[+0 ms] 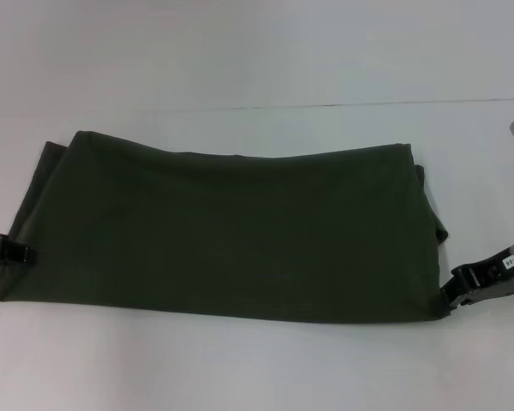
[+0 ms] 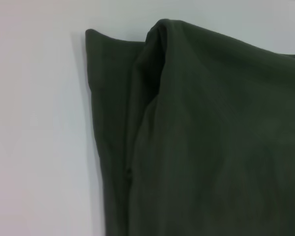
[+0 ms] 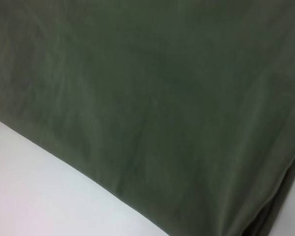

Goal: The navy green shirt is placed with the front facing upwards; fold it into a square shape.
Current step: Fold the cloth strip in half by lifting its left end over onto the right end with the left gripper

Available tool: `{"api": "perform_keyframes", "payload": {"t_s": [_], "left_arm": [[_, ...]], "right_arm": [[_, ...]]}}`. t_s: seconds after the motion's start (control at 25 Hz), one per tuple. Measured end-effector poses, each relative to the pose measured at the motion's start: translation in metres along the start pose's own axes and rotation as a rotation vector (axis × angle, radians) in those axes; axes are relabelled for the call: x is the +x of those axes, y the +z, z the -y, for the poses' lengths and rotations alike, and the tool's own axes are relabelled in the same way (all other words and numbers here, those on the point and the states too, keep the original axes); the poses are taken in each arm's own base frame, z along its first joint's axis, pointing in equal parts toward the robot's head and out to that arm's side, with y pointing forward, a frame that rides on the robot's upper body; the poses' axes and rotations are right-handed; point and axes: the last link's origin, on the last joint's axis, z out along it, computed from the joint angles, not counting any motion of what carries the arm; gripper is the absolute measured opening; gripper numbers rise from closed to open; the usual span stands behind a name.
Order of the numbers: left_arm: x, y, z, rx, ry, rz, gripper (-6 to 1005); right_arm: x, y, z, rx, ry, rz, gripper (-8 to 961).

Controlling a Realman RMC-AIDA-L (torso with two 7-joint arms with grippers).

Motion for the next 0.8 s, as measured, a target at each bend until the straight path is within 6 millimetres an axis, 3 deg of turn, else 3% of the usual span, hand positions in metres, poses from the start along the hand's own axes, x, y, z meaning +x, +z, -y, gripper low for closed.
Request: {"api": "perform_keyframes", "payload": {"t_s": [0.12,0.56,0.8], "left_arm": [[-0.0004,0.0051,0.0011,0.019,0.005,0.006,302],[-0.0013,0.011,0.0067,0.07,0.016,0.008,778],[-0.0032,0.0115,0.0103,0.097,0.006,0.02,860]], "right_arm": [[-0.0006,0.0,-0.0004,0.0,-0.001,0.001,32],[0.0,0.0008,0.0,-0.001,0.001,0.003,31],[-0.0002,0.0013,-0.0007,-0.002,0.001,0.003,31]]}}
